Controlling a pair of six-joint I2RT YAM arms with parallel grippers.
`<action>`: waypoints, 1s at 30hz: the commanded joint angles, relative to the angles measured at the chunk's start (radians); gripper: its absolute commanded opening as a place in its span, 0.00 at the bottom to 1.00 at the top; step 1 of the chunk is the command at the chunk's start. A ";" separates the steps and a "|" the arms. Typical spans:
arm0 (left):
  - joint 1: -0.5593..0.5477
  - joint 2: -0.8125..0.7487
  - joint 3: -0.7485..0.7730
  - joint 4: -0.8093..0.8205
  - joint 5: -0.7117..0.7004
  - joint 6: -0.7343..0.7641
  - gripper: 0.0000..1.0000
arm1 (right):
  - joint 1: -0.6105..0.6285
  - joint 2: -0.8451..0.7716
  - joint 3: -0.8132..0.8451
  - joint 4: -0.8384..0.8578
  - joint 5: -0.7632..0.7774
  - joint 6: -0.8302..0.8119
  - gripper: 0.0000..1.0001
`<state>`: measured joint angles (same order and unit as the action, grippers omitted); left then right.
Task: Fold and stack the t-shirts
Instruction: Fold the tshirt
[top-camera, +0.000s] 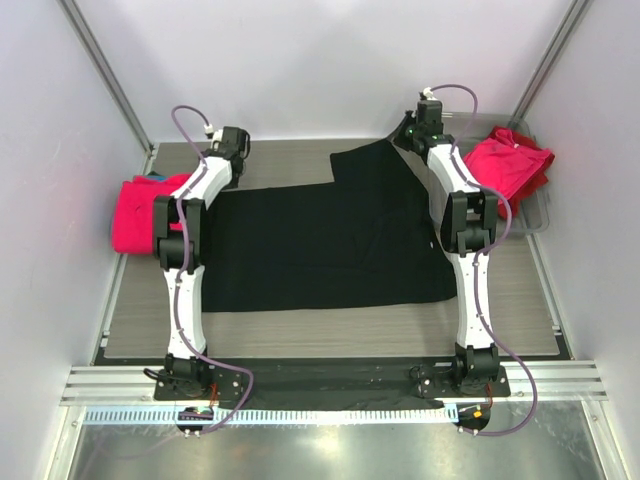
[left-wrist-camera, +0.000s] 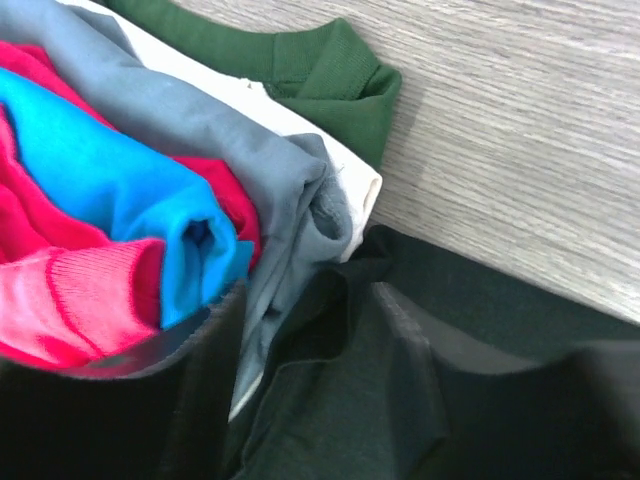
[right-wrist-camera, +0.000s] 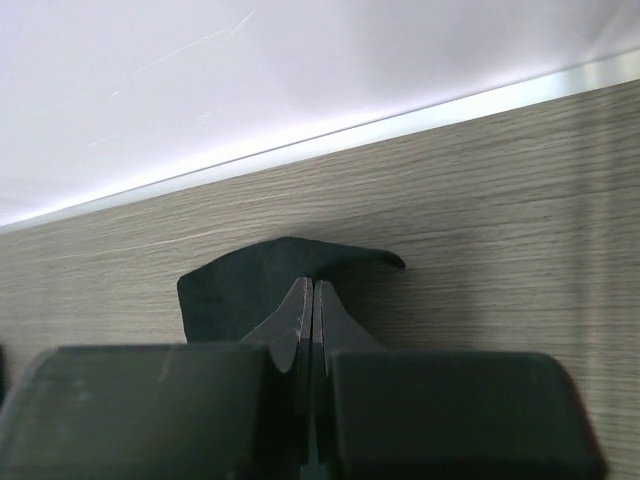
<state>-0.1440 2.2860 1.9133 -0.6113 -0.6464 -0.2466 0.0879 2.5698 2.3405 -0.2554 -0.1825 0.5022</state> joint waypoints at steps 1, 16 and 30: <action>0.004 -0.025 0.038 0.030 -0.024 0.003 0.57 | 0.006 -0.039 0.020 0.031 -0.021 0.009 0.01; 0.004 0.039 0.081 -0.057 0.031 -0.043 0.43 | 0.003 -0.031 0.017 0.033 -0.026 0.012 0.01; 0.014 0.037 0.082 -0.074 0.034 -0.074 0.08 | 0.001 -0.026 0.017 0.039 -0.026 0.021 0.01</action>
<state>-0.1387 2.3459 1.9614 -0.6926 -0.6037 -0.3069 0.0895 2.5698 2.3402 -0.2584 -0.1978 0.5114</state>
